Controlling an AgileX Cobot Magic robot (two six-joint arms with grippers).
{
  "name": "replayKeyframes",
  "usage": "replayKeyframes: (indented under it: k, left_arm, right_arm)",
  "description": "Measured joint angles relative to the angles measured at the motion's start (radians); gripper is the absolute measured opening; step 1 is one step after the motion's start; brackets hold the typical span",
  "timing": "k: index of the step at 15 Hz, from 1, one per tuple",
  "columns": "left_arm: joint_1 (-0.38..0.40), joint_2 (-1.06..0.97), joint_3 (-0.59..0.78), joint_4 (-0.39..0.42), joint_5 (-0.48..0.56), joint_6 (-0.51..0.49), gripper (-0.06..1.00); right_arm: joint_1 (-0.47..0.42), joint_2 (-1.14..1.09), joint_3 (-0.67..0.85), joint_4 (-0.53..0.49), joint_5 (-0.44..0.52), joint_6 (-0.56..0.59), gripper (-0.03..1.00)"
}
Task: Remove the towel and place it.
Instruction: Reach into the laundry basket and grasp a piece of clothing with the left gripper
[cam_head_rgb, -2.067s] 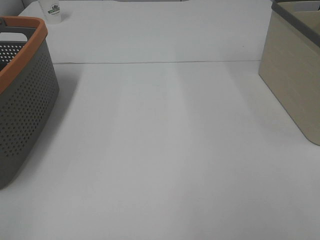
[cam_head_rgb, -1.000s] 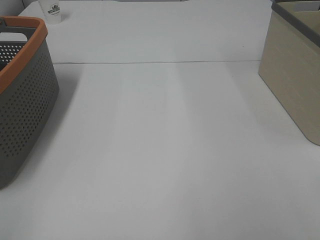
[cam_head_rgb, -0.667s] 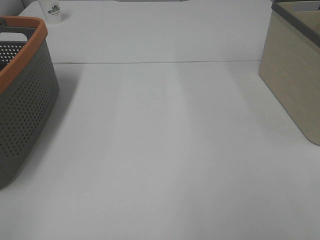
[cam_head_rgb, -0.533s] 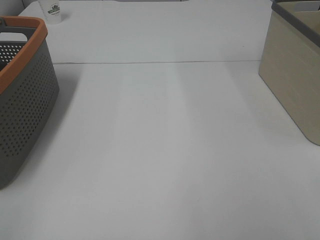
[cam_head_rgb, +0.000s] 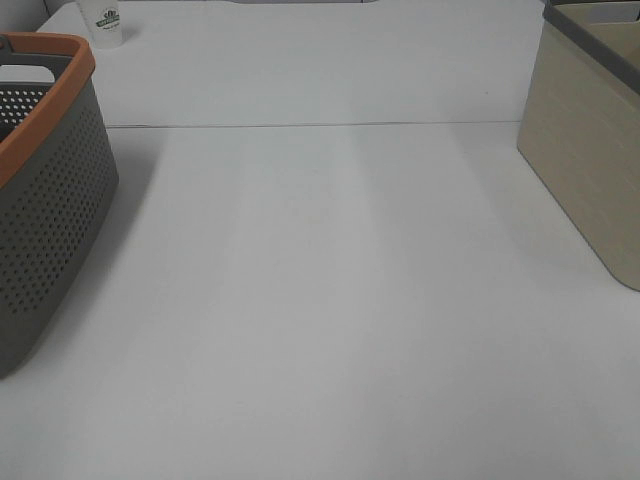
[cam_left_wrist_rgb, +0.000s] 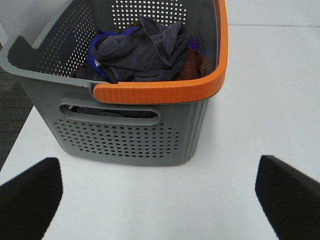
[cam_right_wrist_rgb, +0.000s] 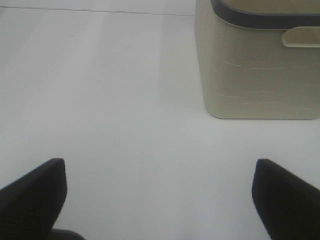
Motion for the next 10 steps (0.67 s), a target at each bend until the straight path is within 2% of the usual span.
replayKeyframes:
  k: [10]
  left_arm:
    - [0.000,0.000,0.000,0.000,0.000,0.000,0.99]
  right_arm:
    - [0.000,0.000,0.000,-0.020,0.000,0.001,0.97]
